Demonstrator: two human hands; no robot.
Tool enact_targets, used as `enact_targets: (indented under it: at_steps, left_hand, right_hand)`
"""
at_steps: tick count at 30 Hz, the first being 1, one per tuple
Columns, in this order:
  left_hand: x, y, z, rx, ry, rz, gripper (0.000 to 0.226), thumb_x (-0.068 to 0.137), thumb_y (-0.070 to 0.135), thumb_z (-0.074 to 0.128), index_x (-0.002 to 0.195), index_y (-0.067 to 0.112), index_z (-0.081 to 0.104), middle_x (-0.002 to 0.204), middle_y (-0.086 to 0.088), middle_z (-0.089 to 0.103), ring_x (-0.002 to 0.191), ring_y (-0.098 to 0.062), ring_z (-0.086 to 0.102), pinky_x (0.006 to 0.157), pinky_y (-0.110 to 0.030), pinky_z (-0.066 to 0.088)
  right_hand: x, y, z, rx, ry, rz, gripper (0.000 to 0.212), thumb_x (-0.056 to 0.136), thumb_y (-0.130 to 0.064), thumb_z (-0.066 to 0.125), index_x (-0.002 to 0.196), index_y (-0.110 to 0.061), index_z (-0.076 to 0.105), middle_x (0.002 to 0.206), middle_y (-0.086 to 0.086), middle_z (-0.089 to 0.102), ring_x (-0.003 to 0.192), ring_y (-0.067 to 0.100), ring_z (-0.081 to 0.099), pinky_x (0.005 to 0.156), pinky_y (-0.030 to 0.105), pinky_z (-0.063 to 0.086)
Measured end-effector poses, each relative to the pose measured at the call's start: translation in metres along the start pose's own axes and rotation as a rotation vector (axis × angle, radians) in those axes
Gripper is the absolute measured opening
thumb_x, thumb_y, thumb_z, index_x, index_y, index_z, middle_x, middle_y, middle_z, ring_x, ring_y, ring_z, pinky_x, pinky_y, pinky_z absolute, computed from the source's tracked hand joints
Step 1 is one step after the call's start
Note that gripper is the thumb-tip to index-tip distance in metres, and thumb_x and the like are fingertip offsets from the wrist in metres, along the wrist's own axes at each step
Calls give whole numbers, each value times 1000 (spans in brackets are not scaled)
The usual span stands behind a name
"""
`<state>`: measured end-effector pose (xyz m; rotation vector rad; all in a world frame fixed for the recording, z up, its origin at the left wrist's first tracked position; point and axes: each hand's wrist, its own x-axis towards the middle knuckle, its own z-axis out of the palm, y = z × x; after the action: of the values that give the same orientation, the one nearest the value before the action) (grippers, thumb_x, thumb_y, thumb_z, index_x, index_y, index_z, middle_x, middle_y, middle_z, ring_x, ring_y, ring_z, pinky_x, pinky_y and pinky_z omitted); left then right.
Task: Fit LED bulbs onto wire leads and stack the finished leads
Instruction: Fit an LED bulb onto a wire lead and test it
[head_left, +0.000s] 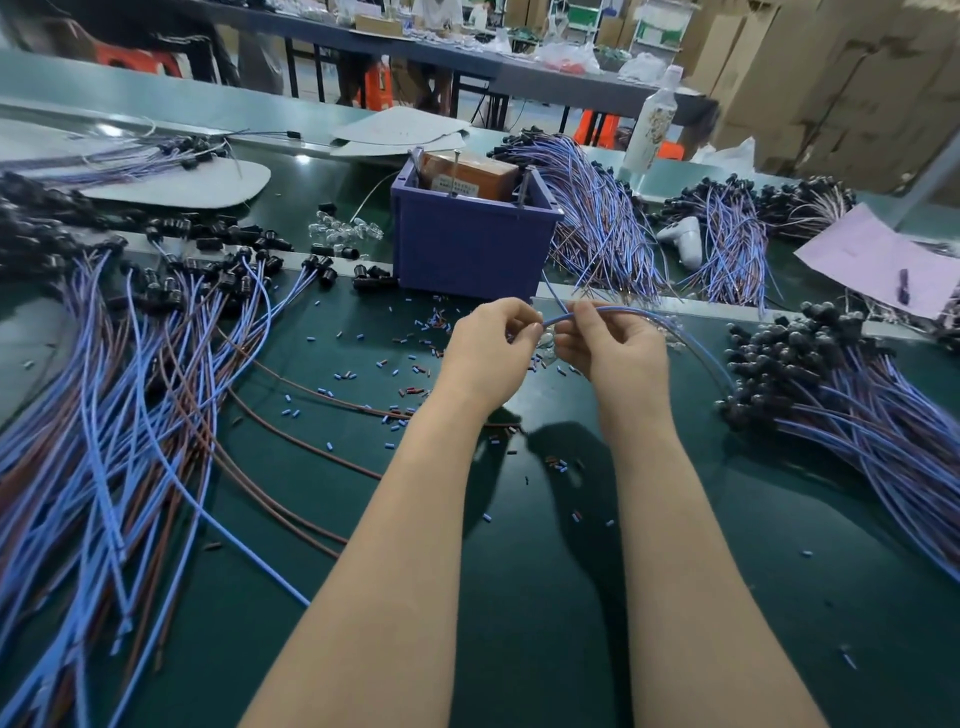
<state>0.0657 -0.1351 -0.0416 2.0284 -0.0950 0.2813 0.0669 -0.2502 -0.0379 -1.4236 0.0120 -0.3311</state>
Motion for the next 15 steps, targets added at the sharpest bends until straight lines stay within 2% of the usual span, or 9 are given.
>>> enact_targets:
  at_steps: [5,8,12,15]
  left_hand:
    - [3,-10,-11,96,132,-99,14,93,20,55,96,15,68,87,0,68,83,-18,60,75,-23,43]
    - [4,-13,-14,101,164,-163,16,94,21,55,96,14,69,93,-3,71,90,-20,63,79,-25,46]
    - [3,-10,-14,64,195,-177,17,93,19,55,89,13,70,88,-4,71,87,-20,64,79,-27,49]
    - [4,-9,-15,-7,196,-189,17,93,18,56,81,17,68,75,2,67,78,-12,63,70,-20,45]
  right_hand:
    - [7,-6,-13,152,269,-109,23,96,-8,53,74,-9,58,52,-7,63,47,2,57,53,15,51]
    - [8,-6,-15,223,335,-117,22,96,-9,53,75,-9,59,50,-9,62,46,2,57,53,15,49]
    - [7,-3,-12,213,364,-129,24,96,-9,53,74,-11,59,49,-10,62,47,2,57,53,15,49]
    - [8,-2,-13,204,384,-134,25,96,-9,52,73,-11,59,48,-10,62,46,2,57,53,14,49]
